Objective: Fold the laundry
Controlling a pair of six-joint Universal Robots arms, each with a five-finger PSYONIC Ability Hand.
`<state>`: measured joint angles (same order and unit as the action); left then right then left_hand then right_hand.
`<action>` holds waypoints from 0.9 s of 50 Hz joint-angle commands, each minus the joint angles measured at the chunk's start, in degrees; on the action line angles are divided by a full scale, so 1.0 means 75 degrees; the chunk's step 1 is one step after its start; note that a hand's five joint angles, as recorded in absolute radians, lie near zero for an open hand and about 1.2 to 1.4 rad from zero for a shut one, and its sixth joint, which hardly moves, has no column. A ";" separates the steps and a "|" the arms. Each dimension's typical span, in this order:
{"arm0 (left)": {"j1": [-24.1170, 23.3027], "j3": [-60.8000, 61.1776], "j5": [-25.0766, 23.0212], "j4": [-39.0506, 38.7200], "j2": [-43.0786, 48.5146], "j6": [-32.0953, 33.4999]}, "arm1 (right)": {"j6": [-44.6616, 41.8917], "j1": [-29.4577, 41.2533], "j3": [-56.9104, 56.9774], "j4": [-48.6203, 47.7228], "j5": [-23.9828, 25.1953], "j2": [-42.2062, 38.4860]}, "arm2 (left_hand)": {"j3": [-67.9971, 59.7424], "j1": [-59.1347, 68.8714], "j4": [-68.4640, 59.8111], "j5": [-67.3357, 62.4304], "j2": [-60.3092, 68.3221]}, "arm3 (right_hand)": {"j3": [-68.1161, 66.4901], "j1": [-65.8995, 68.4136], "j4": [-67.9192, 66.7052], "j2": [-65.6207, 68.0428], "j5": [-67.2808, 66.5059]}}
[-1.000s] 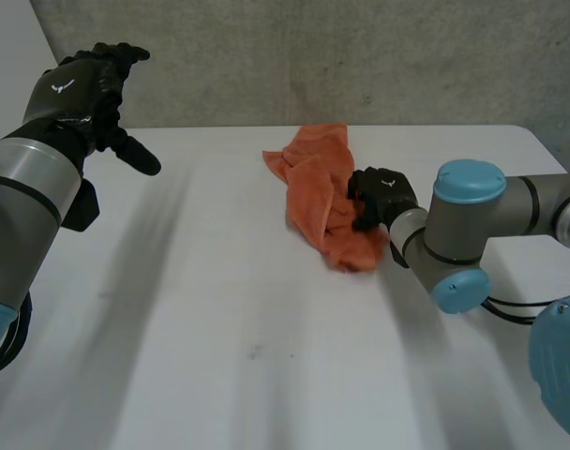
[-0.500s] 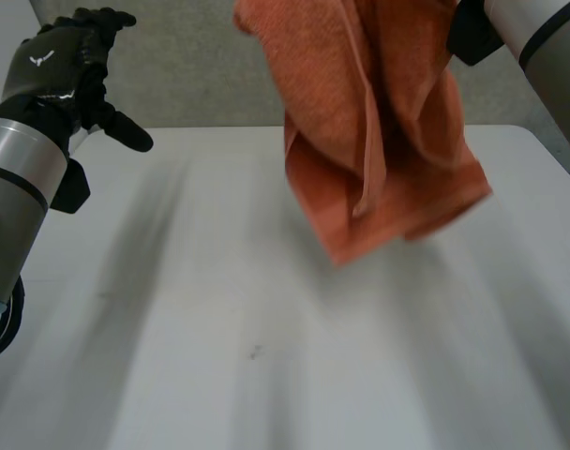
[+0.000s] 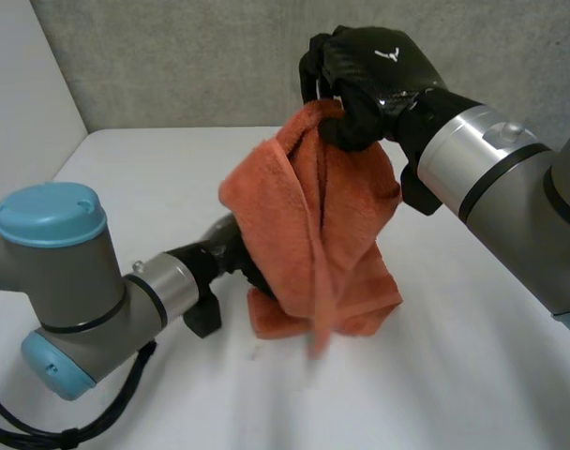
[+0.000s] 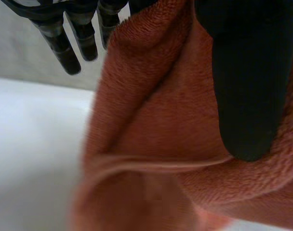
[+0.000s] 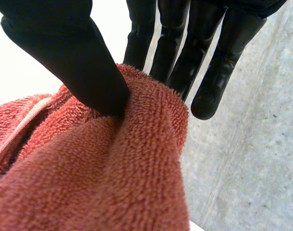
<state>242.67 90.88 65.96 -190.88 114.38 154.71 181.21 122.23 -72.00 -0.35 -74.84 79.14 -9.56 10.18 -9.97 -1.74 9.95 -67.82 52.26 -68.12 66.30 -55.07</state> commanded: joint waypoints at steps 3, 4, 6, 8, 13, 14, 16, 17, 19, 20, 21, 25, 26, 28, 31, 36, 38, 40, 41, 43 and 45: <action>0.0081 -0.0434 0.0001 0.0068 0.0475 -0.1023 | -0.0594 -0.0043 -0.0338 -0.0012 0.0006 -0.0028 | -0.9391 0.9310 -0.9336 -0.9101 0.9339 | -0.1624 0.3698 -0.1584 0.1827 -0.1991; 0.0081 -0.0434 0.0006 0.0068 0.0475 -0.1023 | -0.0594 -0.0044 -0.0338 -0.0012 0.0006 -0.0028 | -0.9392 0.9310 -0.9337 -0.9101 0.9340 | -0.1624 0.3698 -0.1584 0.1827 -0.1991; 0.0081 -0.0481 0.0686 0.0033 0.0487 -0.0999 | -0.0641 -0.0253 -0.0361 -0.0024 0.0006 -0.0040 | -0.9392 0.9310 -0.9337 -0.9101 0.9340 | -0.1624 0.3698 -0.1584 0.1827 -0.1991; 0.0116 -0.0574 0.1911 0.0068 0.0441 -0.0871 | -0.0641 -0.0510 -0.0373 -0.0012 0.0006 -0.0040 | -0.9392 0.9310 -0.9337 -0.9101 0.9340 | -0.1624 0.3698 -0.1584 0.1827 -0.1991; 0.0350 -0.0377 0.2362 0.0115 -0.0248 -0.0509 | -0.0641 -0.1435 -0.0245 0.0058 0.0029 -0.0389 | -0.9392 0.9310 -0.9337 -0.9101 0.9340 | -0.1624 0.3698 -0.1584 0.1827 -0.1991; 0.0420 -0.0190 0.2362 0.0127 -0.0611 -0.0298 | -0.0676 -0.1647 -0.0163 0.0058 0.0053 -0.0647 | -0.9392 0.9310 -0.9337 -0.9101 0.9340 | -0.1624 0.3698 -0.1584 0.1827 -0.1991; 0.0444 0.0009 0.2373 0.0115 -0.0928 -0.0064 | -0.0735 -0.1753 -0.0011 0.0070 0.0088 -0.0905 | -0.9392 0.9310 -0.9337 -0.9101 0.9340 | -0.1624 0.3698 -0.1584 0.1827 -0.1991; 0.0409 0.0185 0.2373 0.0115 -0.1232 0.0182 | -0.0816 -0.1824 0.0118 0.0070 0.0088 -0.1151 | -0.9392 0.9310 -0.9337 -0.9101 0.9340 | -0.1624 0.3698 -0.1584 0.1827 -0.1991; 0.0374 0.0349 0.2373 0.0127 -0.1526 0.0416 | -0.0910 -0.1836 0.0247 0.0070 0.0088 -0.1397 | -0.9392 0.9310 -0.9337 -0.9101 0.9340 | -0.1624 0.3698 -0.1584 0.1827 -0.1991; 0.0374 0.0351 0.2373 0.0127 -0.1528 0.0419 | -0.1004 -0.1848 0.0352 0.0058 0.0088 -0.1689 | -0.9392 0.9310 -0.9337 -0.9101 0.9340 | -0.1624 0.3698 -0.1584 0.1827 -0.1991; 0.0339 0.0525 0.2385 0.0127 -0.1819 0.0604 | -0.1005 -0.1848 0.0353 0.0058 0.0088 -0.1692 | -0.9392 0.9310 -0.9337 -0.9101 0.9340 | -0.1624 0.3698 -0.1584 0.1827 -0.1991; 0.0234 0.1099 0.2431 0.0127 -0.2185 0.0945 | -0.1169 -0.1860 0.0949 0.0035 -0.0017 -0.2720 | -0.9392 0.9310 -0.9337 -0.9101 0.9340 | -0.1624 0.3698 -0.1584 0.1827 -0.1991; 0.0233 0.1101 0.2432 0.0127 -0.2185 0.0946 | -0.1169 -0.1860 0.0951 0.0035 -0.0017 -0.2724 | -0.9392 0.9310 -0.9337 -0.9101 0.9340 | -0.1624 0.3698 -0.1584 0.1827 -0.1991; 0.0116 0.1230 0.2444 0.0127 -0.2173 0.0993 | -0.1192 -0.1848 0.1336 0.0047 -0.0029 -0.3284 | -0.9392 0.9310 -0.9337 -0.9101 0.9340 | 0.1701 0.0373 0.1741 -0.1498 0.1334; -0.0142 0.1324 0.2502 0.0139 -0.2044 0.1028 | -0.1192 -0.1825 0.1478 0.0094 -0.0052 -0.3427 | -0.9392 0.9310 -0.9337 -0.9101 0.9340 | 0.5141 -0.3067 0.5181 -0.4938 0.4774; -0.0236 0.1324 0.2526 0.0115 -0.1739 0.1040 | -0.0982 -0.1778 0.1164 0.0736 -0.0228 -0.2855 | -0.9392 0.9310 -0.9337 -0.9101 0.9340 | 0.6083 -0.4009 0.6123 -0.5880 0.5716; -0.0177 0.1324 0.2526 0.0115 -0.1739 0.1040 | -0.0842 -0.1778 0.0895 0.0912 -0.0344 -0.2563 | -0.9392 0.9310 -0.9337 -0.9101 0.9340 | 0.6083 -0.4009 0.6124 -0.5880 0.5716; -0.0107 0.1335 0.2526 0.0127 -0.1739 0.1040 | -0.0527 -0.1813 0.0510 0.1030 -0.0496 -0.2223 | -0.9392 0.9310 -0.9337 -0.9101 0.9340 | 0.6106 -0.4031 0.6146 -0.5902 0.5738; -0.0002 0.1347 0.2549 0.0150 -0.1751 0.1051 | -0.0118 -0.1848 0.0135 0.1077 -0.0602 -0.1976 | -0.9392 0.9310 -0.9337 -0.9101 0.9340 | 0.6106 -0.4032 0.6146 -0.5902 0.5739; 0.0115 0.1359 0.2584 0.0208 -0.1774 0.1133 | 0.0338 -0.1860 -0.0264 0.1090 -0.0638 -0.1765 | -0.9392 0.9310 -0.9337 -0.9101 0.9340 | 0.6084 -0.4009 0.6124 -0.5880 0.5716; 0.0198 0.1371 0.2596 0.0338 -0.1786 0.1251 | 0.0788 -0.1883 -0.0596 0.1125 -0.0603 -0.1622 | -0.9392 0.9310 -0.9337 -0.9101 0.9340 | 0.6061 -0.3987 0.6101 -0.5858 0.5694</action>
<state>241.81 101.07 85.04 -189.81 101.23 162.75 177.42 108.70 -67.10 6.26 -77.90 60.54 -69.35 66.07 -69.68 -58.17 69.55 -22.97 20.23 -22.09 23.86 -12.24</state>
